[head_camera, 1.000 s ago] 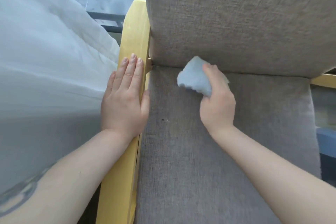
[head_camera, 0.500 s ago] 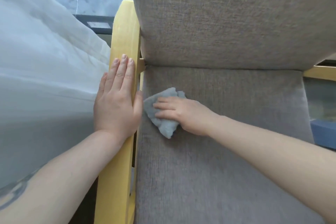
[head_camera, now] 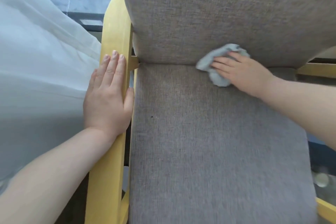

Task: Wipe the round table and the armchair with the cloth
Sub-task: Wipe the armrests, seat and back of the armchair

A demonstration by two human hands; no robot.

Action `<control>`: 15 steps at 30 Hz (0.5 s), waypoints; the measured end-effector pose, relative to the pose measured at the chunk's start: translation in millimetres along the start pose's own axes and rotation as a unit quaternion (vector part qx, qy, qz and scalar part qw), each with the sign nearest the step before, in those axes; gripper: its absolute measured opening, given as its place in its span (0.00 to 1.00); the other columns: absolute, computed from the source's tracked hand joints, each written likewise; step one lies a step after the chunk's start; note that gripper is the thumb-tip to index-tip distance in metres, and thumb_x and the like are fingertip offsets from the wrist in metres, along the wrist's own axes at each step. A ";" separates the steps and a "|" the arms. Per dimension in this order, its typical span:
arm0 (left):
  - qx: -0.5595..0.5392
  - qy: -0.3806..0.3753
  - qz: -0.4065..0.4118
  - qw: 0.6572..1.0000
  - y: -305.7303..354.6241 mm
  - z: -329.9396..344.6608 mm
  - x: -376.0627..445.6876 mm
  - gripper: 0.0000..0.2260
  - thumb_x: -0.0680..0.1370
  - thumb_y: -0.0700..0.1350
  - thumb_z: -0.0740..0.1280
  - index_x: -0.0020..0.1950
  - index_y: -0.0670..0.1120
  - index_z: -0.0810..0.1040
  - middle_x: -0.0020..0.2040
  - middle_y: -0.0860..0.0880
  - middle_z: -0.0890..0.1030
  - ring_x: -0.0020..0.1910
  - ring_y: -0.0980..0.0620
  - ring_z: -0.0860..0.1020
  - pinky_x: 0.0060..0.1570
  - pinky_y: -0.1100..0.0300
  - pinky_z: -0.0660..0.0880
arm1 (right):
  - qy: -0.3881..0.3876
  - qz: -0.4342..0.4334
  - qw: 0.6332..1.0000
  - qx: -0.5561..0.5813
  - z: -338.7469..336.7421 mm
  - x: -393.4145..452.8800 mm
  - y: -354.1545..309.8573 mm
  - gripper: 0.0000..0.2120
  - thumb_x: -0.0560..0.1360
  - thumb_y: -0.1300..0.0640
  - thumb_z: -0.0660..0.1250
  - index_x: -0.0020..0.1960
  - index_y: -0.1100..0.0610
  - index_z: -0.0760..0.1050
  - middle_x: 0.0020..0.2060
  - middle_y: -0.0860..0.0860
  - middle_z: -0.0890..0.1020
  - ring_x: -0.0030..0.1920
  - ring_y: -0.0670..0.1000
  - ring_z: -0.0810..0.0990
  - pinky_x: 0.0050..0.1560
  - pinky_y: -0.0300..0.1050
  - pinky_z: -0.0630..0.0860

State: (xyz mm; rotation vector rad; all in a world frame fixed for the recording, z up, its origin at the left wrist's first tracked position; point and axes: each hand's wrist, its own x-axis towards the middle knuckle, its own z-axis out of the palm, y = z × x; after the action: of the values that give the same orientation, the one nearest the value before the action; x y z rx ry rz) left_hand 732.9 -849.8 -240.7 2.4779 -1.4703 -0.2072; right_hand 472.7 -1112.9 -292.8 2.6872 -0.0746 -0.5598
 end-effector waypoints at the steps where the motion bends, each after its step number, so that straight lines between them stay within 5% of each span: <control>1: 0.001 0.001 0.000 1.000 -0.4 0.1 0.1 0.28 0.78 0.47 0.58 0.77 0.44 0.58 0.78 0.48 0.58 0.77 0.50 0.53 0.75 0.53 0.51 | -0.018 0.033 0.999 0.039 7.2 -23.1 1.7 0.29 0.65 0.67 0.75 0.65 0.65 0.74 0.66 0.59 0.75 0.67 0.60 0.71 0.68 0.63 0.62; 4: 0.000 0.000 0.001 1.000 0.5 0.5 -0.5 0.28 0.78 0.47 0.58 0.77 0.44 0.58 0.78 0.47 0.58 0.77 0.50 0.53 0.75 0.53 0.51 | 0.060 0.059 0.986 0.144 -10.1 -23.6 -14.5 0.26 0.64 0.74 0.68 0.62 0.66 0.76 0.64 0.62 0.76 0.65 0.62 0.72 0.59 0.68 0.71; 9: 0.006 0.003 0.005 1.000 -1.3 0.9 -0.1 0.28 0.78 0.48 0.58 0.77 0.42 0.59 0.77 0.46 0.59 0.77 0.49 0.54 0.75 0.52 0.52 | 0.351 -0.157 0.904 0.189 -109.4 101.9 -65.9 0.15 0.80 0.65 0.57 0.65 0.63 0.74 0.68 0.58 0.73 0.69 0.60 0.70 0.70 0.57 0.65; 11: 0.004 -0.001 0.006 1.000 -1.1 0.6 0.3 0.28 0.78 0.48 0.58 0.77 0.43 0.58 0.78 0.47 0.58 0.77 0.50 0.53 0.75 0.52 0.52 | 0.331 -0.144 0.924 0.126 -103.6 123.0 -55.7 0.15 0.81 0.64 0.58 0.66 0.61 0.74 0.69 0.55 0.72 0.70 0.57 0.69 0.71 0.54 0.63; 15: -0.001 -0.010 0.003 1.000 -0.5 -0.9 -0.4 0.28 0.78 0.48 0.58 0.78 0.45 0.57 0.78 0.48 0.57 0.77 0.52 0.52 0.75 0.54 0.50 | 0.129 -0.068 0.989 0.035 -27.0 71.6 -14.8 0.23 0.74 0.63 0.65 0.69 0.62 0.70 0.70 0.56 0.71 0.70 0.56 0.68 0.74 0.51 0.53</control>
State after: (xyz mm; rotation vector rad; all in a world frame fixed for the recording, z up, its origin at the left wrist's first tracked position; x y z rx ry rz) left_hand 733.4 -849.1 -240.0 2.4766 -1.4841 -0.2328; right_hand 548.7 -1098.7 -302.5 2.8244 0.1649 -0.2489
